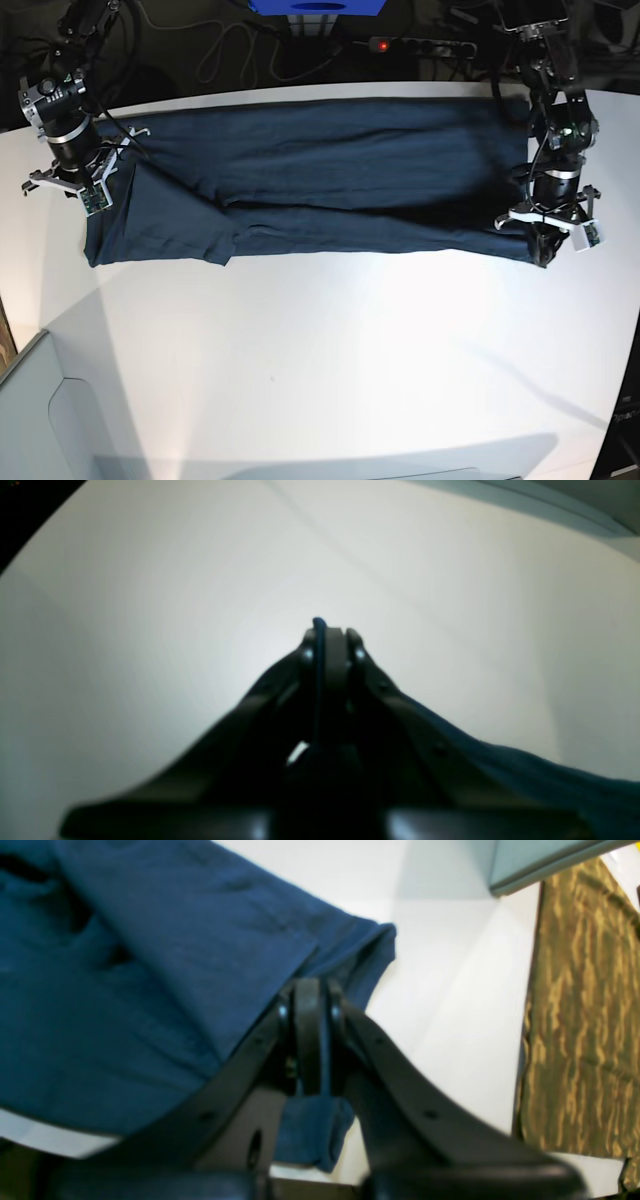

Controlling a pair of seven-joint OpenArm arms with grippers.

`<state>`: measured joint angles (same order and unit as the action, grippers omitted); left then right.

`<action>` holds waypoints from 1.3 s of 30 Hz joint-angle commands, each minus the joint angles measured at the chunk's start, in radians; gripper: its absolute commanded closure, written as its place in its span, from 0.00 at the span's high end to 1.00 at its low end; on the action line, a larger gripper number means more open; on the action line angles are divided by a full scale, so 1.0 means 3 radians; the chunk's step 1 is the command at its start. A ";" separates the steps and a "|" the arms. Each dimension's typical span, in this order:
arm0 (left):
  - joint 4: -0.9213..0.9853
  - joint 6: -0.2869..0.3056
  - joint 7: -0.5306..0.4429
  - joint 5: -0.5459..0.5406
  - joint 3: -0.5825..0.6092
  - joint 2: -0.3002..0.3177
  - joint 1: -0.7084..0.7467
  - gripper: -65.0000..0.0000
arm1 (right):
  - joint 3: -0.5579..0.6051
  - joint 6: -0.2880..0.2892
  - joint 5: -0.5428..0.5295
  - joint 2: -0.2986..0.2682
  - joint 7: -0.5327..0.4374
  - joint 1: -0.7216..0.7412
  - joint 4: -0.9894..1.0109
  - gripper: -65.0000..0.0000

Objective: Fold the T-shirt properly
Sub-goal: 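Pull the folded fabric with the right gripper toward the shoulder edge, then hold the strip ends with both grippers and smooth the fold flat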

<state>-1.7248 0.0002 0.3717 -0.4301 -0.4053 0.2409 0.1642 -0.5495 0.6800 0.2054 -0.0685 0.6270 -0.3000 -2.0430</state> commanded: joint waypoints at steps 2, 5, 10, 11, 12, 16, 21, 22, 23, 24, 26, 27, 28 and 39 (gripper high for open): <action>0.0029 -0.0003 -0.0096 -0.0011 -0.0022 0.0043 -0.0003 0.00 | -0.0012 0.0061 -0.0033 -0.0035 -0.0062 -0.0025 -0.0046 0.00; 0.0116 -0.0003 -0.0096 -0.0011 -0.0022 0.0043 -0.0033 0.00 | -0.0007 0.0061 -0.0033 -0.0035 -0.0031 -0.0030 -0.0026 0.01; 0.0121 -0.0003 -0.0096 -0.0011 -0.0022 0.0038 -0.0039 0.00 | 0.0131 0.0061 -0.0028 -0.0030 -0.0021 -0.0036 0.0061 0.13; 0.0121 -0.0003 -0.0096 -0.0011 -0.0017 0.0038 -0.0039 0.00 | 0.0141 0.0061 -0.0022 -0.0030 -0.0021 -0.0036 0.0087 0.21; 0.0121 -0.0003 -0.0096 -0.0011 -0.0017 0.0038 -0.0039 0.00 | 0.0162 0.0061 -0.0022 -0.0030 -0.0021 -0.0036 0.0128 0.29; 0.0121 -0.0003 -0.0096 -0.0011 -0.0017 0.0038 -0.0039 0.00 | 0.0254 0.0061 -0.0022 -0.0030 -0.0036 -0.0030 0.0358 0.59; 0.0121 -0.0003 -0.0096 -0.0011 -0.0017 0.0038 -0.0018 0.00 | 0.0249 0.0061 -0.0033 -0.0035 -0.0067 0.0000 0.0716 0.70; 0.0121 -0.0003 -0.0096 -0.0011 -0.0017 0.0038 -0.0013 0.00 | 0.0249 0.0061 -0.0033 -0.0040 -0.0067 0.0005 0.0762 0.69; 0.0121 -0.0003 -0.0096 -0.0011 -0.0017 0.0038 -0.0013 0.00 | 0.0249 0.0061 -0.0033 -0.0040 -0.0093 0.0021 0.0788 0.69; 0.0121 -0.0003 -0.0096 -0.0011 -0.0017 0.0033 -0.0013 0.00 | 0.0249 0.0061 -0.0033 -0.0040 -0.0139 0.0041 0.0823 0.68; 0.0121 -0.0003 -0.0096 -0.0011 -0.0017 0.0033 -0.0008 0.00 | 0.0233 0.0061 -0.0033 -0.0040 -0.0220 0.0046 0.0895 0.65; 0.0121 -0.0003 -0.0096 -0.0011 -0.0017 0.0028 -0.0008 0.00 | 0.0233 0.0061 -0.0033 -0.0040 -0.0251 0.0062 0.0941 0.62; 0.0121 -0.0003 -0.0096 -0.0011 -0.0017 0.0028 -0.0008 0.00 | 0.0233 0.0061 -0.0033 -0.0045 -0.0272 0.0062 0.0982 0.58; 0.0290 0.0002 -0.0101 -0.0011 -0.0017 0.0038 -0.0018 0.00 | 0.0228 0.0061 -0.0033 -0.0097 -0.0353 0.0072 0.1043 0.01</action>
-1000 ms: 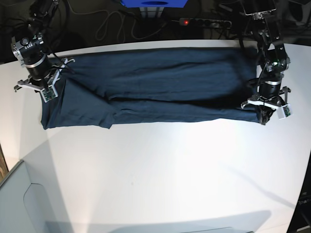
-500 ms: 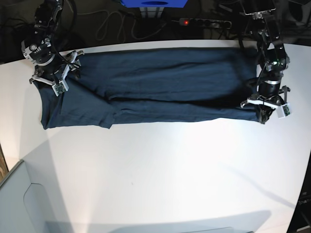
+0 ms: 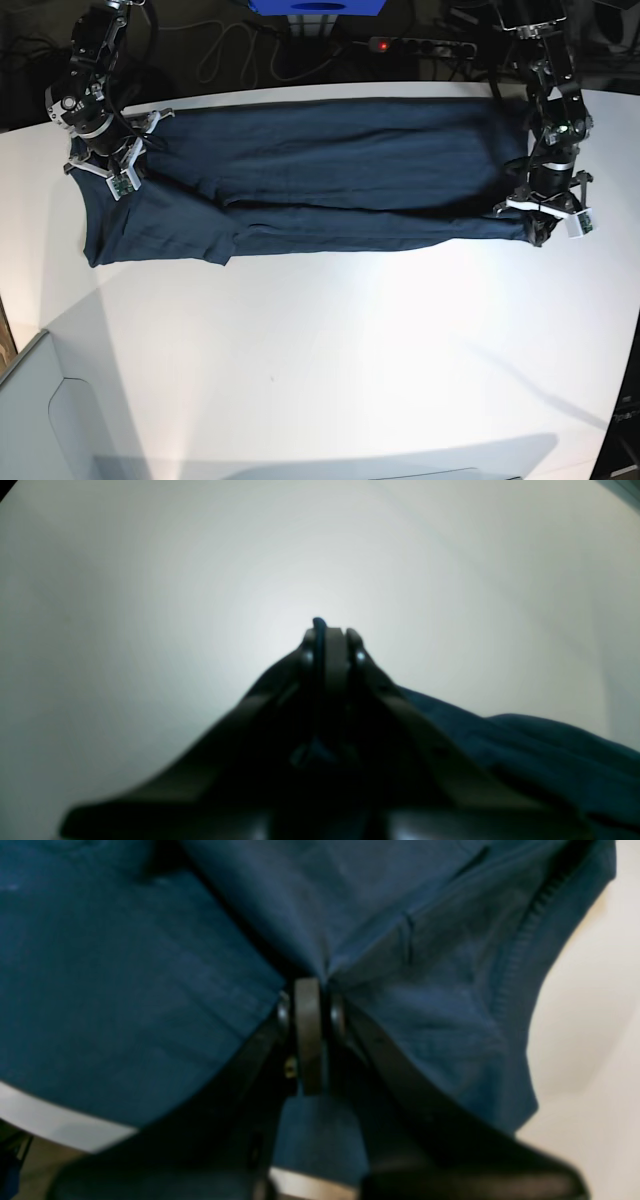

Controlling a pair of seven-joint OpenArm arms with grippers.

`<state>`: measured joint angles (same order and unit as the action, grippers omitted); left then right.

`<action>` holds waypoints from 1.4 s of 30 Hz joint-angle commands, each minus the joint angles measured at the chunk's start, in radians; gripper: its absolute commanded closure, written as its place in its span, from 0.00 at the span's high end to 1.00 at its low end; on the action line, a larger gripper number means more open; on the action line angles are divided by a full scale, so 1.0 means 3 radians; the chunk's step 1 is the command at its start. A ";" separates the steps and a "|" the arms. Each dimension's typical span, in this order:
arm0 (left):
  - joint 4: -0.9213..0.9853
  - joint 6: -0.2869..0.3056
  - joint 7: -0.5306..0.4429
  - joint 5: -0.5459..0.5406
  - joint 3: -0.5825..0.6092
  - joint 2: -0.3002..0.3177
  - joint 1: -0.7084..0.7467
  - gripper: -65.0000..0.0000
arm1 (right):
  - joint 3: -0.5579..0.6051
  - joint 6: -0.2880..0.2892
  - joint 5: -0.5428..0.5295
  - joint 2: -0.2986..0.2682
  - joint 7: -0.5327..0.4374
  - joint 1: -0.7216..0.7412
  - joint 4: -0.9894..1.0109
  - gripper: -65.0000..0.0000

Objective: Fold the T-shirt properly
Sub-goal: 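Hold the strip ends with both grippers and smooth the fold flat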

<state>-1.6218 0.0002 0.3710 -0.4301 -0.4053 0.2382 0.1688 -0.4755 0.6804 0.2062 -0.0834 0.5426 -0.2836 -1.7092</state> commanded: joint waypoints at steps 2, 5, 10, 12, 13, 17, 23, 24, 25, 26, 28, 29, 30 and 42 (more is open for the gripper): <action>-0.0054 0.0002 -0.0099 -0.0011 -0.0017 0.0047 -0.0033 0.00 | -0.0029 0.0059 -0.0035 -0.0083 -0.0144 0.0017 -0.0105 0.00; -0.0059 0.0002 -0.0099 -0.0011 -0.0017 0.0047 -0.0038 0.00 | -0.0126 0.0059 -0.0035 -0.0078 -0.0159 0.0002 -0.0269 0.00; -0.0084 0.0002 -0.0099 -0.0011 -0.0017 0.0063 -0.0049 0.00 | -0.0233 0.0059 -0.0035 -0.0067 -0.0129 0.0002 -0.0509 0.00; -0.0089 0.0002 -0.0099 -0.0011 -0.0017 0.0103 -0.0049 0.00 | -0.0233 0.0059 -0.0035 -0.0078 -0.0129 0.0007 -0.0524 0.00; -0.0095 0.0002 -0.0099 -0.0011 -0.0017 0.0114 -0.0049 0.00 | -0.0233 0.0059 -0.0035 -0.0078 -0.0129 0.0007 -0.0530 0.00; -0.0100 0.0002 -0.0099 -0.0016 -0.0022 0.0124 -0.0028 0.00 | -0.0238 0.0059 -0.0035 -0.0078 -0.0134 -0.0008 -0.0530 0.00; -0.0105 0.0002 -0.0099 -0.0011 -0.0022 0.0124 0.0069 0.00 | -0.0238 0.0059 -0.0035 -0.0078 -0.0129 -0.0014 -0.0530 0.00; -0.0100 0.0002 -0.0099 -0.0011 -0.0022 0.0124 0.0074 0.00 | -0.0238 0.0059 -0.0035 -0.0078 -0.0129 -0.0014 -0.0530 0.00; -0.0079 0.0002 -0.0099 -0.0011 -0.0022 0.0124 0.0095 0.00 | -0.0238 0.0059 -0.0035 -0.0078 -0.0129 -0.0014 -0.0530 0.00; -0.0064 0.0002 -0.0099 -0.0011 -0.0022 0.0124 0.0110 0.00 | -0.0238 0.0059 -0.0035 -0.0078 -0.0129 -0.0014 -0.0530 0.00; -0.0054 0.0002 -0.0099 -0.0011 -0.0022 0.0124 0.0115 0.00 | -0.0238 0.0059 -0.0030 -0.0078 -0.0129 -0.0019 -0.0524 0.00; -0.0038 0.0002 -0.0099 -0.0011 -0.0022 0.0124 0.0125 0.00 | -0.0238 0.0059 -0.0025 -0.0078 -0.0129 -0.0019 -0.0524 0.00; 0.0008 0.0002 -0.0099 -0.0011 -0.0022 0.0124 0.0151 0.00 | -0.0238 0.0059 -0.0025 -0.0078 -0.0129 -0.0019 -0.0524 0.00; 0.0161 0.0002 -0.0099 -0.0016 -0.0022 0.0119 0.0279 0.00 | -0.0218 0.0059 -0.0020 -0.0083 -0.0144 -0.0075 -0.0519 0.00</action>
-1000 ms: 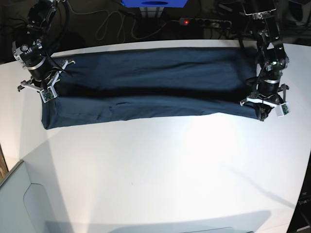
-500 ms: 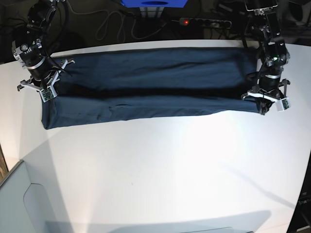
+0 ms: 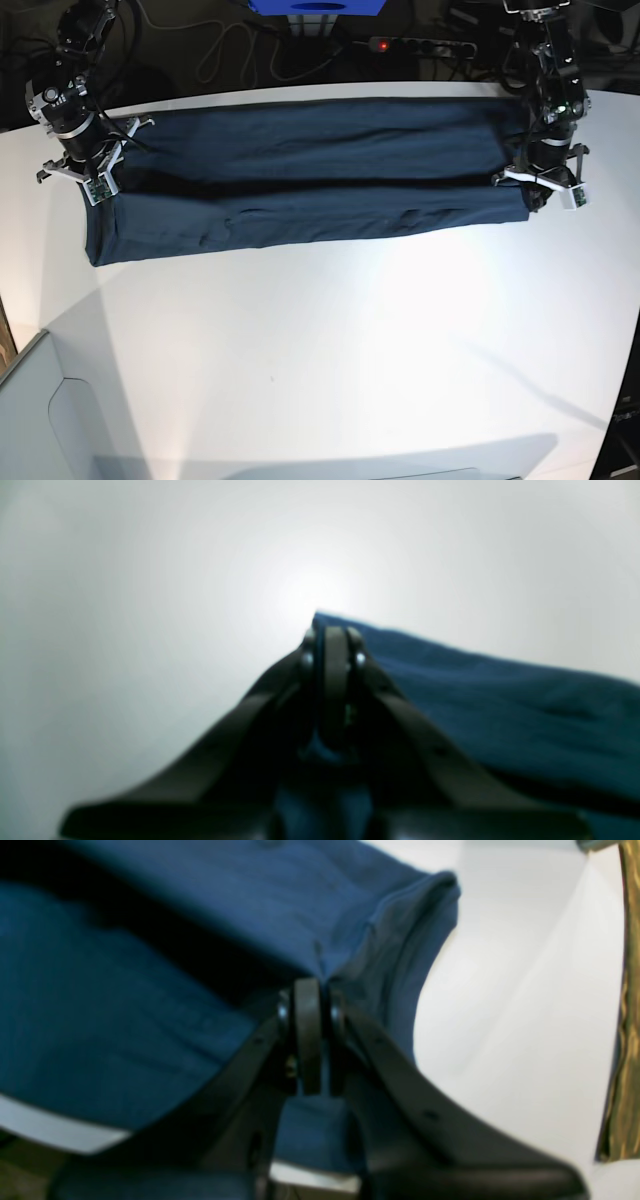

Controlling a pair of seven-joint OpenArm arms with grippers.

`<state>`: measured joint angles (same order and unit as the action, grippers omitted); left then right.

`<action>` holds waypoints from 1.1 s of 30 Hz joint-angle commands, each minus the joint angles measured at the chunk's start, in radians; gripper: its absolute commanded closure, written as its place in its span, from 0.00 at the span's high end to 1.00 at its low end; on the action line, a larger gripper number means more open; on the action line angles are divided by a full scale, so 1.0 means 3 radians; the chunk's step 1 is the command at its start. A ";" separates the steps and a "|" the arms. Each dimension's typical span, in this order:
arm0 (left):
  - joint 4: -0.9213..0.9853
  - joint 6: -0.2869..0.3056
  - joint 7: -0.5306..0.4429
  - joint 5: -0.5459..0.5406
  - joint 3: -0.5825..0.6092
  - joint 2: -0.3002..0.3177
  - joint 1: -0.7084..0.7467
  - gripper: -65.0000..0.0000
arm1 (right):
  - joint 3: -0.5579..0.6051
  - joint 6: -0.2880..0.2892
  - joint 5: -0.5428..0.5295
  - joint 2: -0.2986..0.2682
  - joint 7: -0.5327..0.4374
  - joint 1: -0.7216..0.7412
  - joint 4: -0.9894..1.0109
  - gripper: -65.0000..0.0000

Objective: Fold the T-shirt properly
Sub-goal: 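Hold the strip ends with both grippers and smooth the fold flat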

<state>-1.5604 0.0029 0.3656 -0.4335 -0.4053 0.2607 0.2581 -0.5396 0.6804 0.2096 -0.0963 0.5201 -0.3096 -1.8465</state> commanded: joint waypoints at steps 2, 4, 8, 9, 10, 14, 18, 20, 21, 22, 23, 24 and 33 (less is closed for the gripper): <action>0.0023 -0.0007 -0.0081 -0.0010 -0.0022 0.0039 -0.0019 0.00 | 0.0001 0.0059 -0.0031 -0.0039 -0.0069 0.0006 -0.0056 0.00; 0.0115 -0.0007 -0.0081 -0.0015 -0.0017 0.0039 -0.0039 0.00 | 0.0006 0.0059 -0.0031 -0.0039 -0.0069 0.0001 -0.0056 0.00; 0.0222 -0.0002 -0.0086 -0.0020 -0.0002 0.0039 -0.0055 0.00 | 0.0006 0.0059 -0.0031 -0.0039 -0.0059 0.0001 -0.0056 0.00; 0.0238 -0.0002 -0.0086 -0.0020 0.0003 0.0034 -0.0065 0.00 | 0.0006 0.0059 -0.0031 -0.0065 -0.0054 0.0001 -0.0056 0.00; 0.0238 -0.0002 -0.0086 -0.0020 0.0008 0.0028 -0.0101 0.00 | 0.0006 0.0059 -0.0031 -0.0091 -0.0054 0.0001 -0.0051 0.00; 0.0263 -0.0002 -0.0081 -0.0020 0.0003 0.0023 -0.0142 0.00 | 0.0006 0.0059 -0.0031 -0.0132 -0.0069 0.0027 0.0036 0.00; 0.0222 -0.0002 -0.0060 -0.0025 0.0008 0.0023 -0.0147 0.00 | 0.0001 0.0059 -0.0031 -0.0167 -0.0069 0.0022 0.0061 0.00; 0.0217 -0.0002 -0.0060 -0.0025 0.0008 0.0023 -0.0147 0.04 | 0.0006 0.0059 -0.0031 -0.0167 -0.0074 0.0012 0.0061 0.00; 0.0212 -0.0007 -0.0060 -0.0025 -0.0002 0.0023 -0.0142 0.10 | 0.0006 0.0059 -0.0031 -0.0167 -0.0074 0.0006 0.0056 0.00; 0.0212 -0.0007 -0.0055 -0.0025 -0.0012 0.0018 -0.0131 0.16 | 0.0006 0.0059 -0.0031 -0.0167 -0.0074 0.0006 0.0056 0.00; 0.0212 -0.0007 -0.0060 -0.0025 -0.0012 0.0018 -0.0121 0.24 | 0.0006 0.0059 -0.0031 -0.0167 -0.0074 0.0006 0.0061 0.00; 0.0212 -0.0007 -0.0060 -0.0025 -0.0012 0.0018 -0.0116 0.29 | 0.0006 0.0059 -0.0031 -0.0167 -0.0074 0.0006 0.0061 0.00; -0.0100 -0.0007 -0.0076 -0.0025 -0.0022 0.0018 0.0012 0.44 | 0.0011 0.0059 -0.0031 -0.0167 -0.0059 0.0012 0.0061 0.00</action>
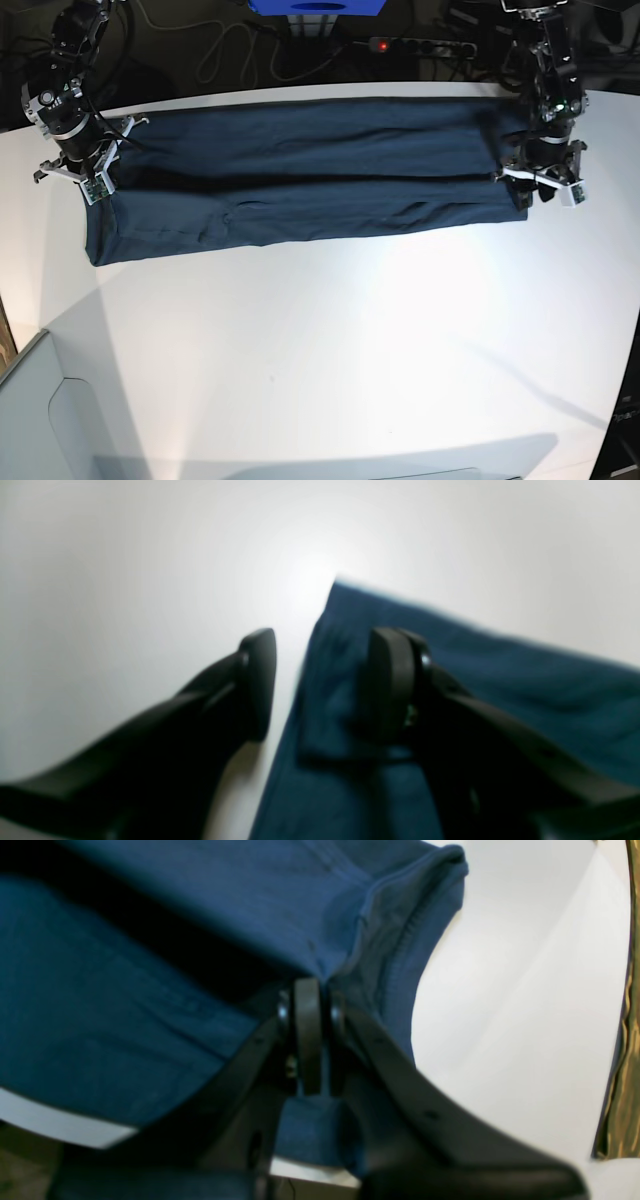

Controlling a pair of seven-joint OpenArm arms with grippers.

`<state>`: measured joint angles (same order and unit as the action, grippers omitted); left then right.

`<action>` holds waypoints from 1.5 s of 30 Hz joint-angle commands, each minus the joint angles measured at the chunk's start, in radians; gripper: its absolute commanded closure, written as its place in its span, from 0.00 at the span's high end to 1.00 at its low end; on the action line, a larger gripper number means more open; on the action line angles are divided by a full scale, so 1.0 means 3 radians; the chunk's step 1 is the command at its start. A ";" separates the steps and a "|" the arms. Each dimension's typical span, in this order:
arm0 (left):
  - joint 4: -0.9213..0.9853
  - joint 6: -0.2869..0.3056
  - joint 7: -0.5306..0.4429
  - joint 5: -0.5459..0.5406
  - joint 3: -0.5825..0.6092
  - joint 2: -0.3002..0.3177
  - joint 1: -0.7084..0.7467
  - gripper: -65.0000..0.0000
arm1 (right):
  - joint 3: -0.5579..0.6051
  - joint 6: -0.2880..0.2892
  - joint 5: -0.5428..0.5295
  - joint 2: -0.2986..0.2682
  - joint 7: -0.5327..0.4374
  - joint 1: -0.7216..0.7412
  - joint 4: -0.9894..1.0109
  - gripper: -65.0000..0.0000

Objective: Fold the T-shirt properly
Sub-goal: 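Hold the strip ends with both grippers and smooth the fold flat, then adjust the left gripper's grasp on the strip end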

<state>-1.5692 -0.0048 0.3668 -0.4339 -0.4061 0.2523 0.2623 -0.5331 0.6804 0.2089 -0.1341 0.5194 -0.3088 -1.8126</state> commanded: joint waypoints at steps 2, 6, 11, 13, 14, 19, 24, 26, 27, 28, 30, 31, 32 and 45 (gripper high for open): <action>-0.0209 0.0013 -0.0069 -0.0024 -0.0020 0.0046 0.0049 0.45 | -0.0010 0.0059 -0.0029 -0.0041 -0.0051 0.0004 -0.0052 0.02; -0.0336 0.0008 -0.0064 -0.0024 -0.0096 0.0046 0.0141 0.45 | -0.0010 0.0059 -0.0029 -0.0041 -0.0051 -0.0001 -0.0052 0.26; -0.0316 0.0018 -0.0059 -0.0024 -0.0342 -0.0051 0.0172 0.46 | -0.0041 0.0059 -0.0029 -0.0041 -0.0072 -0.0001 -0.0113 0.56; -0.0311 0.0018 -0.0059 -0.0024 -0.0408 -0.0082 0.0218 0.51 | -0.0072 0.0059 -0.0029 -0.0041 -0.0051 -0.0006 -0.0241 0.61; -0.0311 0.0018 -0.0059 -0.0024 -0.0413 -0.0102 0.0228 0.53 | -0.0092 0.0059 -0.0034 -0.0026 -0.0051 -0.0006 -0.0308 0.62; -0.0306 0.0018 -0.0074 -0.0029 -0.0398 -0.0163 0.0305 0.56 | -0.0092 0.0059 -0.0039 0.0112 -0.0046 0.0024 -0.0604 0.62; -0.0306 0.0018 -0.0074 -0.0029 -0.0398 -0.0215 0.0310 0.56 | 0.0087 0.0059 -0.0034 0.0209 -0.0046 0.0152 -0.0548 0.62; -0.0306 0.0018 -0.0069 -0.0029 -0.0398 -0.0240 0.0315 0.56 | 0.0194 0.0059 -0.0034 0.0209 -0.0046 0.0198 -0.0364 0.62; -0.0306 0.0018 -0.0069 -0.0029 -0.0403 -0.0261 0.0315 0.56 | 0.0225 0.0059 -0.0034 0.0204 -0.0046 0.0219 -0.0231 0.61; -0.0306 0.0018 -0.0069 -0.0029 -0.0403 -0.0261 0.0315 0.56 | 0.0230 0.0059 -0.0034 0.0199 -0.0056 0.0234 -0.0098 0.61; -0.0306 0.0018 -0.0064 -0.0029 -0.0398 -0.0261 0.0315 0.56 | 0.0225 0.0059 -0.0034 0.0189 -0.0072 0.0275 0.0153 0.58; -0.0306 0.0018 -0.0064 -0.0029 -0.0398 -0.0266 0.0315 0.56 | 0.0225 0.0059 -0.0034 0.0178 -0.0077 0.0275 0.0270 0.54; -0.0306 0.0018 -0.0064 -0.0029 -0.0398 -0.0276 0.0315 0.56 | 0.0220 0.0059 -0.0034 0.0132 -0.0087 0.0275 0.0362 0.50; -0.0306 0.0024 -0.0054 -0.0029 -0.0393 -0.0337 0.0315 0.56 | 0.0225 0.0059 -0.0044 -0.0026 -0.0199 0.0229 0.0674 0.21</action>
<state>-1.6440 0.0006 0.3714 -0.4381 -0.5201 0.1432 0.3565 -0.4633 0.6800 0.2047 -0.1295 0.4629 -0.2420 -1.5951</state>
